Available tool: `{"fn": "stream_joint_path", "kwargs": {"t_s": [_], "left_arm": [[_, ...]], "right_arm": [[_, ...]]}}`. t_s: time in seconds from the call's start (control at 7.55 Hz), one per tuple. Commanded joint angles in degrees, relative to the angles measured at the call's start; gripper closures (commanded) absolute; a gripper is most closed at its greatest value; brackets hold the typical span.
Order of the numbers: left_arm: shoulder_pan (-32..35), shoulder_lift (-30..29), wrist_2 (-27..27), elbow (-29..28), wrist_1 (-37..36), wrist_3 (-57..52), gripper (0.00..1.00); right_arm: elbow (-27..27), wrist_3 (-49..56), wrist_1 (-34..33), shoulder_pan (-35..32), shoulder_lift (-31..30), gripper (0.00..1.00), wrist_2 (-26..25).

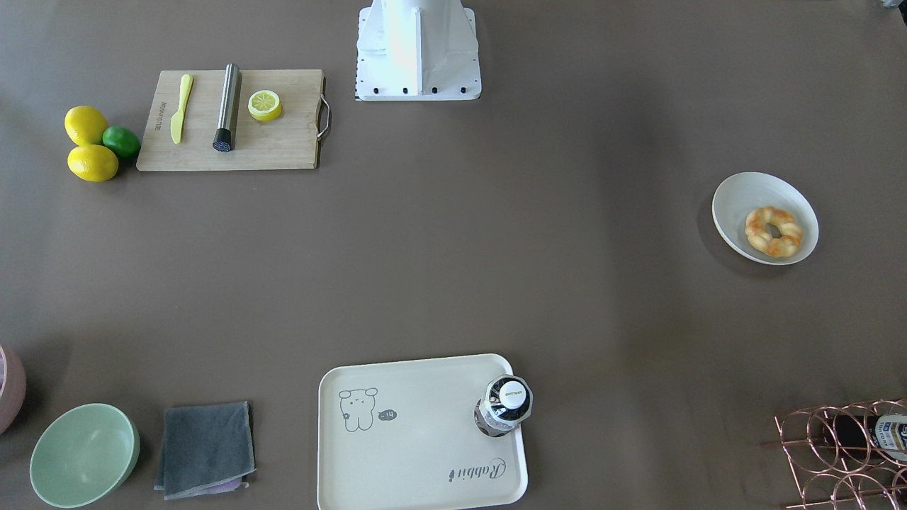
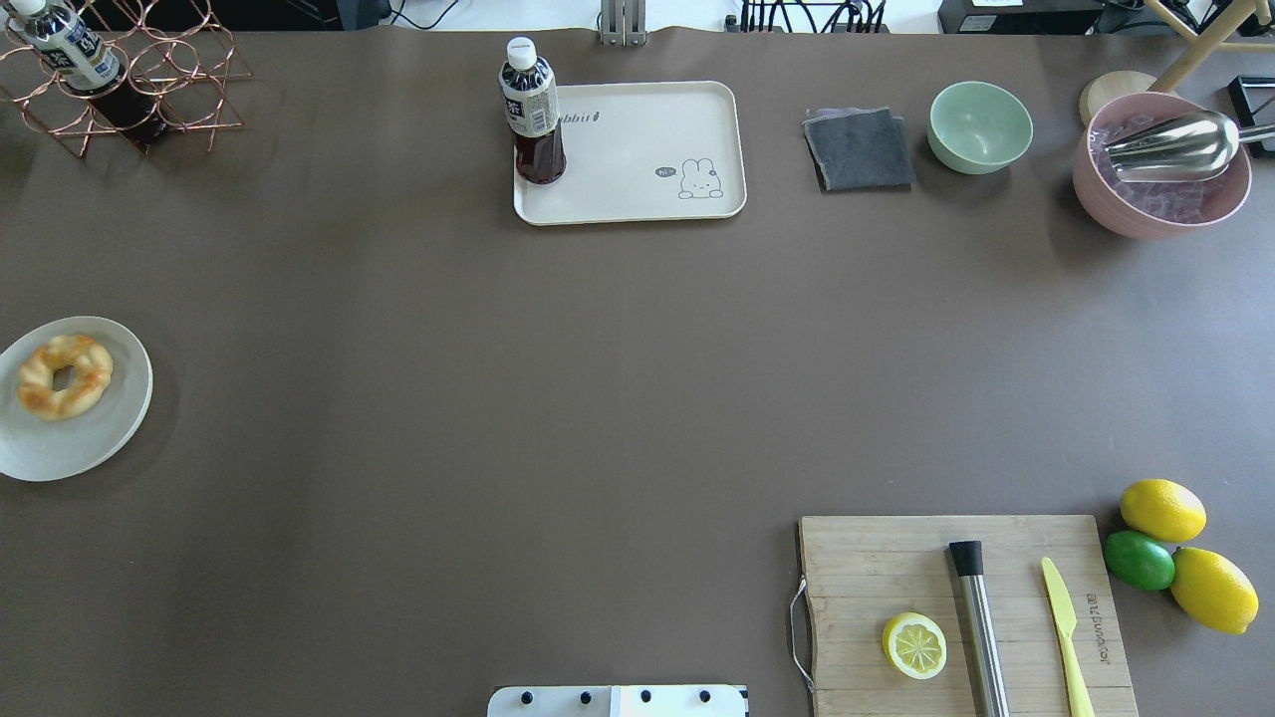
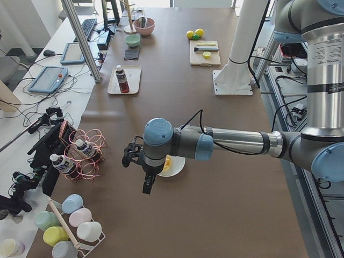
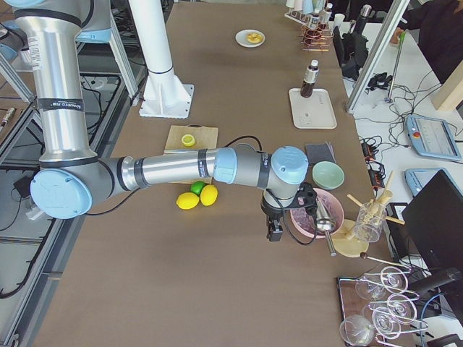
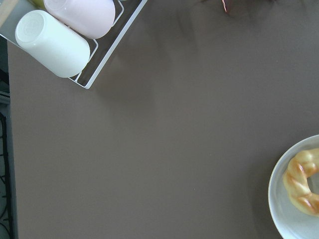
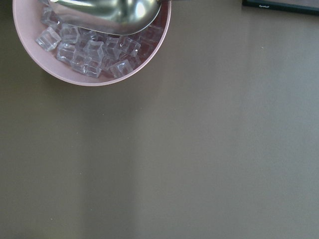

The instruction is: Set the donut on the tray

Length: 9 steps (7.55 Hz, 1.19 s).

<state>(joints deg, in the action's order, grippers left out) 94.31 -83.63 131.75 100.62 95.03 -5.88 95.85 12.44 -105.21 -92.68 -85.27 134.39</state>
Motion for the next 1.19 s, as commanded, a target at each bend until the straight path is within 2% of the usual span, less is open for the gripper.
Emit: {"fn": "stream_joint_path", "kwargs": {"t_s": [0.0, 1.06], "left_arm": [[0.0, 0.1, 2.5, -0.1, 0.0, -0.1, 0.02], [-0.1, -0.5, 2.4, 0.0, 0.1, 0.0, 0.02]], "right_arm": [[0.0, 0.0, 0.0, 0.0, 0.1, 0.0, -0.1], [-0.1, -0.3, 2.9, 0.4, -0.2, 0.0, 0.0]]}}
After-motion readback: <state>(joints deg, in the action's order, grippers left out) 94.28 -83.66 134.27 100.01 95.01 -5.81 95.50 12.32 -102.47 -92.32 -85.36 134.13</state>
